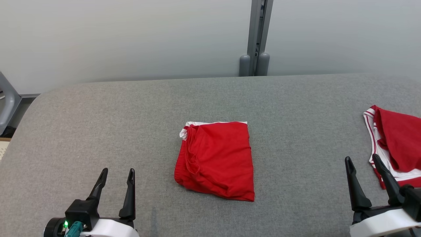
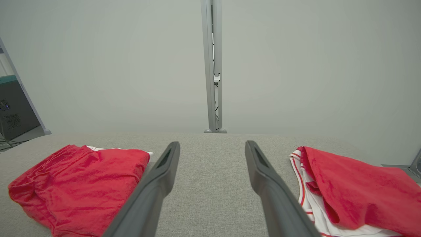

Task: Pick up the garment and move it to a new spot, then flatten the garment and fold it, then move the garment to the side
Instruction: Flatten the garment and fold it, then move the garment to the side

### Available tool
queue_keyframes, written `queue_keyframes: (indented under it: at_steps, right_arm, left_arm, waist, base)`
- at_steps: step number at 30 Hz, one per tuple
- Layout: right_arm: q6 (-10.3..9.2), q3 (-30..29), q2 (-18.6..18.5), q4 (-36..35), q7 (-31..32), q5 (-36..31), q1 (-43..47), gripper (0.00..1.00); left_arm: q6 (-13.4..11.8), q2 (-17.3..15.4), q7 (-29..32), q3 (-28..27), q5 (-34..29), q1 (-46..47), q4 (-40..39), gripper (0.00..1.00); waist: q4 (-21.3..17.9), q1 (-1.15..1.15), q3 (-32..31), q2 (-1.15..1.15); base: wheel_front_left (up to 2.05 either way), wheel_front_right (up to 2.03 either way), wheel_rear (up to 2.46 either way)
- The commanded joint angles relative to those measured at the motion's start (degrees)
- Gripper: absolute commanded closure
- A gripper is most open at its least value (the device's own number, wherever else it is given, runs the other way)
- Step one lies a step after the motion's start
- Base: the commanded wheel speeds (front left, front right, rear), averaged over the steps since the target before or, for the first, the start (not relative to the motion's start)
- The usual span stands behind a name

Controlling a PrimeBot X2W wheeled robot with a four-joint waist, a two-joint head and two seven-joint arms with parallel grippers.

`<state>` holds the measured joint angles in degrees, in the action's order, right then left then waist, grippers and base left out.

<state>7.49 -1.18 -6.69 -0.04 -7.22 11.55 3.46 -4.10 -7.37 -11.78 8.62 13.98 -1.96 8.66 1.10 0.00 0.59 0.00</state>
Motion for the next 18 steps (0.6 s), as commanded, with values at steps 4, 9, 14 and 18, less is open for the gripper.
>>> queue_keyframes:
  at_steps: [4,9,14,18]
  right_arm:
    - [0.01,-0.26,0.12,-0.63,0.11,0.03,0.55,0.00]
    - [0.01,-0.43,0.32,-0.92,0.23,0.12,0.29,0.00]
    - [0.01,-0.59,0.63,-0.70,0.07,0.45,0.25,0.00]
    - [0.01,-0.44,0.81,-0.61,-0.07,0.17,-0.01,0.00]
  left_arm:
    - [-0.45,-0.64,0.34,-0.23,0.41,-0.22,-0.59,0.00]
    - [-0.71,-0.87,0.38,-0.19,0.73,-0.07,-1.12,0.00]
    - [-0.99,-1.03,0.54,-0.01,0.88,0.04,-1.27,0.00]
    - [-0.98,-1.18,0.57,0.12,1.15,0.40,-1.20,0.00]
  waist:
    - [-0.08,0.00,-0.14,0.00]
    - [-0.12,0.00,0.08,0.00]
    - [-0.08,0.00,0.09,0.00]
    - [-0.01,0.00,0.26,0.00]
  base:
    - [0.00,0.00,0.00]
    - [0.00,0.00,0.00]
    - [0.00,0.00,0.00]
    - [0.00,0.00,0.00]
